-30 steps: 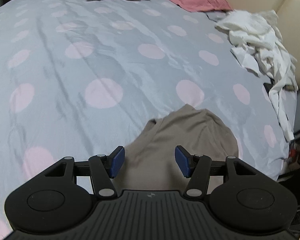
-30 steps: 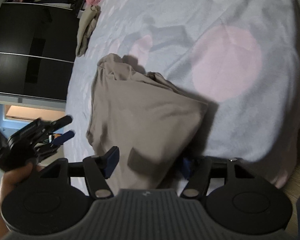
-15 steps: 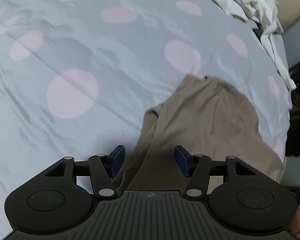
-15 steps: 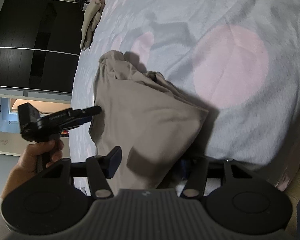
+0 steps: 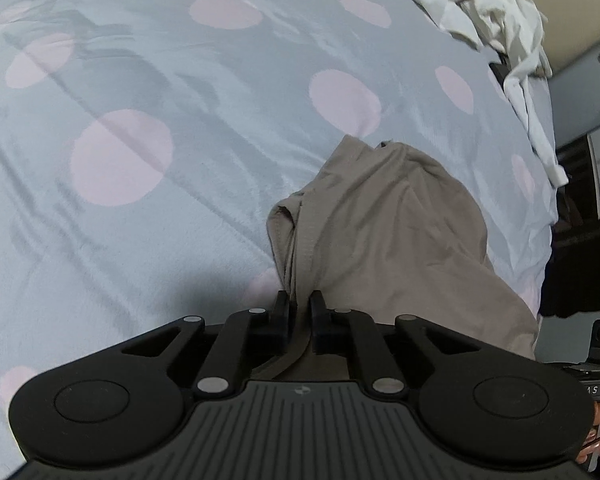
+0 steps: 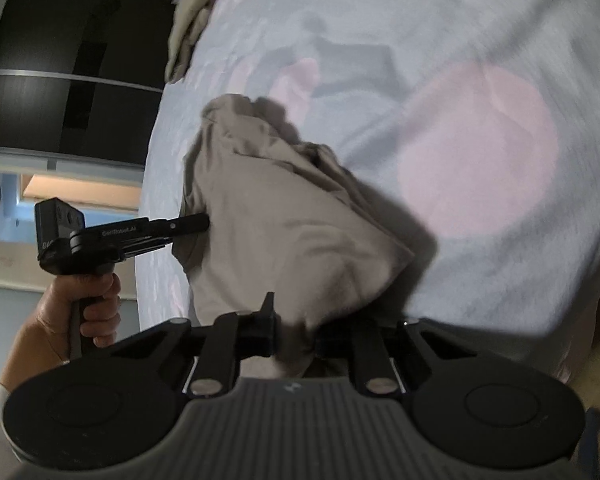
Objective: Fold clothes
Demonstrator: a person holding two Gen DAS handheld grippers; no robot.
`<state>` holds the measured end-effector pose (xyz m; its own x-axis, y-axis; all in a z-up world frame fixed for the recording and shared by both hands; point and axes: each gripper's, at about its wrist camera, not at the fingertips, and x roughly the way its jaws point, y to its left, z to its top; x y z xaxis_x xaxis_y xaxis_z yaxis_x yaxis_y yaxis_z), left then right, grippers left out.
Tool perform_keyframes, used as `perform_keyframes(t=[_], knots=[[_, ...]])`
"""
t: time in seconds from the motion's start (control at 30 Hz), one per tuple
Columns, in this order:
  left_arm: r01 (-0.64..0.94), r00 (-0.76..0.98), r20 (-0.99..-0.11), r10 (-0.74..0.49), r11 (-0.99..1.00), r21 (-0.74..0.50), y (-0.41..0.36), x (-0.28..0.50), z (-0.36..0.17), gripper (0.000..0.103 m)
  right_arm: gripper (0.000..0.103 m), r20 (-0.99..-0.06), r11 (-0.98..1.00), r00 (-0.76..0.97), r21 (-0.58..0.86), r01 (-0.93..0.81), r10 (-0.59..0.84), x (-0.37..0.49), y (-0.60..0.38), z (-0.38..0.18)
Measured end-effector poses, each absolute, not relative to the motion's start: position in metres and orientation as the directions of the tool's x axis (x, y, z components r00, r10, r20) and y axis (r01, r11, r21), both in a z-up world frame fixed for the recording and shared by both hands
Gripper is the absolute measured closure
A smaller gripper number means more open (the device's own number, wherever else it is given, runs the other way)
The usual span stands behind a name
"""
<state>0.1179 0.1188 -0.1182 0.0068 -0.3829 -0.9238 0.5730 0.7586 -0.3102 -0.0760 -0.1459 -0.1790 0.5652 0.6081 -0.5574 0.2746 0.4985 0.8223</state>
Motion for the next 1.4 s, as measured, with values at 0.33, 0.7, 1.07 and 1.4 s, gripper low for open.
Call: perform_keyframes(t=[0.33,0.7,1.07,1.4], knots=[[0.443,0.099,-0.909,-0.404,0.836,-0.323,0.165,0.090,-0.093,0.096,0.086,-0.647,0.678,0.464,0.724,0.126,0.605,-0.024,-0.151,-0.145],[0.188,0.202,-0.861,-0.467,0.881,-0.434,0.207,0.034,-0.081,0.096,0.087,-0.683,0.696,0.132,0.707,-0.126,0.718,0.094,-0.170,-0.119],[0.013,0.273,-0.853,-0.444,0.889,-0.459,0.207,-0.026,-0.118,0.089,0.067,-0.826,0.740,-0.085,0.541,-0.400,0.558,0.147,-0.141,-0.128],[0.068,0.280,-0.792,-0.543,0.834,-0.548,0.242,0.009,-0.116,0.041,0.039,-0.747,0.716,0.022,0.628,-0.306,0.665,0.109,-0.178,-0.138]])
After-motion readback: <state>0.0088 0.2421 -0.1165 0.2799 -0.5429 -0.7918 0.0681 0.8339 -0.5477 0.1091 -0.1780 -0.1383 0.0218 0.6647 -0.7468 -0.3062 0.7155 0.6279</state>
